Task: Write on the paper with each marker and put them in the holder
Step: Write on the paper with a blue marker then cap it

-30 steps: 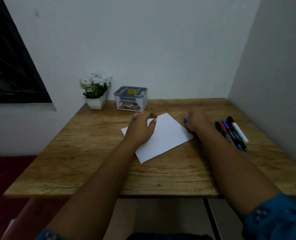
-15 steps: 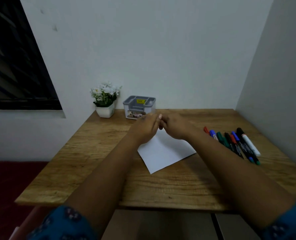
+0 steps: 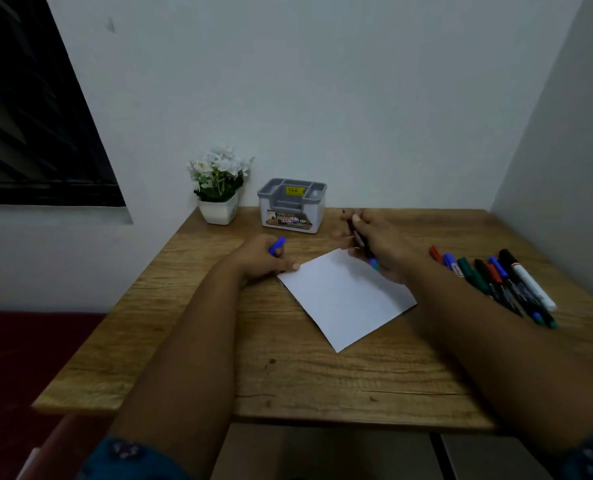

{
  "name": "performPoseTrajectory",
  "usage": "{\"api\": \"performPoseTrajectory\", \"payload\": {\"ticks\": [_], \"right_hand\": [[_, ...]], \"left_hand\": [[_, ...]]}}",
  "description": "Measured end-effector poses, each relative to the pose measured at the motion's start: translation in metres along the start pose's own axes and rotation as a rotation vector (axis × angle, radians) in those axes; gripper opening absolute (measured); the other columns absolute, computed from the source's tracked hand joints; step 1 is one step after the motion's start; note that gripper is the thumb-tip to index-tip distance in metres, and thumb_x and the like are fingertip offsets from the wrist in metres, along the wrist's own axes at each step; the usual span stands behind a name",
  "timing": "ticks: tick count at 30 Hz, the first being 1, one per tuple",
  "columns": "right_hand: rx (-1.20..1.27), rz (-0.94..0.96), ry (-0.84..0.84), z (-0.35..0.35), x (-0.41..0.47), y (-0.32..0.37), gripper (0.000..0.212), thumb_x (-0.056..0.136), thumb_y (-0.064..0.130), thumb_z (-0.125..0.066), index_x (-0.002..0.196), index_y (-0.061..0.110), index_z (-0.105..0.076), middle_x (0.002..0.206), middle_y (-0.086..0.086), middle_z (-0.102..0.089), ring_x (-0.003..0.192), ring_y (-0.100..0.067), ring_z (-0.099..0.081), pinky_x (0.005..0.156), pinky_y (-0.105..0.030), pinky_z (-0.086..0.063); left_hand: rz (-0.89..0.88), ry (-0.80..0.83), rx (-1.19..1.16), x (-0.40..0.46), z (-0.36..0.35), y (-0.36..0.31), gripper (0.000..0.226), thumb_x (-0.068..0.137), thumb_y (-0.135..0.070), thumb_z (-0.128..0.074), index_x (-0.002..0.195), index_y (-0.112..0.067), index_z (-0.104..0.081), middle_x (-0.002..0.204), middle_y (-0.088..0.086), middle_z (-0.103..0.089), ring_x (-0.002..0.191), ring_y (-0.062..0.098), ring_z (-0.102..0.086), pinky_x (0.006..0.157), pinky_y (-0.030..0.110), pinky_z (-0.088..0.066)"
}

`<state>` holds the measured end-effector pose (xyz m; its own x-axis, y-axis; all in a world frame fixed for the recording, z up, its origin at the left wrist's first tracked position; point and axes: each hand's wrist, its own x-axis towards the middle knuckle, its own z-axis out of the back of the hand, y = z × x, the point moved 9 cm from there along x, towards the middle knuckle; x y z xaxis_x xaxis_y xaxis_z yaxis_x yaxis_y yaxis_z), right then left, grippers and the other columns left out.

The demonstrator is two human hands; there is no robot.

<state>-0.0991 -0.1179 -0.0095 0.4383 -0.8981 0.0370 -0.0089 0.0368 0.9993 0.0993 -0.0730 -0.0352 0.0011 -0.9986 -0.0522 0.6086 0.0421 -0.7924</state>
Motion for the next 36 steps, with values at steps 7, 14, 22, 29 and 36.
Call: {"api": "performPoseTrajectory", "payload": {"ticks": [7,14,22,29,36], "right_hand": [[-0.144,0.049,0.115,-0.043,-0.002,-0.018,0.010,0.095,0.024,-0.062,0.093,0.015,-0.065,0.080,-0.001,-0.074,0.063,-0.006,-0.056,0.064,-0.021,-0.047],[-0.066,0.044,0.298,-0.084,-0.014,-0.038,0.020,0.084,0.023,-0.074,0.065,0.019,-0.075,0.069,-0.004,-0.070,0.061,-0.010,-0.061,0.062,-0.021,-0.050],[-0.458,0.249,0.284,-0.083,-0.024,-0.025,0.011,0.073,0.012,-0.066,0.079,0.015,-0.075,0.082,-0.008,-0.074,0.079,-0.017,-0.066,0.077,-0.037,-0.053],[-0.623,0.309,0.295,-0.089,-0.032,-0.021,0.009,0.083,0.007,-0.071,0.085,0.013,-0.076,0.085,0.001,-0.075,0.084,-0.015,-0.069,0.082,-0.034,-0.056],[-0.632,0.305,0.239,-0.085,-0.030,-0.018,0.011,0.083,0.008,-0.071,0.082,0.018,-0.076,0.082,0.002,-0.074,0.082,-0.011,-0.068,0.079,-0.030,-0.055]], "left_hand": [[0.111,0.270,-0.182,-0.010,-0.023,0.007,0.047,0.071,0.004,-0.080,0.063,-0.016,-0.038,0.061,0.005,-0.062,0.069,0.015,-0.070,0.060,0.021,-0.054],[0.208,0.264,-0.123,-0.010,-0.022,0.015,0.033,0.067,0.000,-0.083,0.072,-0.012,-0.052,0.069,0.006,-0.064,0.063,0.014,-0.068,0.055,0.019,-0.053],[0.192,0.375,-0.127,-0.011,-0.023,0.014,0.044,0.075,0.008,-0.074,0.063,-0.018,-0.039,0.075,0.004,-0.073,0.062,0.010,-0.068,0.054,0.017,-0.052],[0.197,0.374,-0.108,-0.010,-0.023,0.014,0.043,0.074,0.007,-0.075,0.062,-0.018,-0.042,0.075,0.004,-0.073,0.061,0.010,-0.067,0.052,0.016,-0.051],[0.195,0.383,-0.078,-0.011,-0.023,0.013,0.042,0.075,0.006,-0.074,0.062,-0.018,-0.042,0.075,0.003,-0.072,0.059,0.009,-0.066,0.051,0.016,-0.051]]}}
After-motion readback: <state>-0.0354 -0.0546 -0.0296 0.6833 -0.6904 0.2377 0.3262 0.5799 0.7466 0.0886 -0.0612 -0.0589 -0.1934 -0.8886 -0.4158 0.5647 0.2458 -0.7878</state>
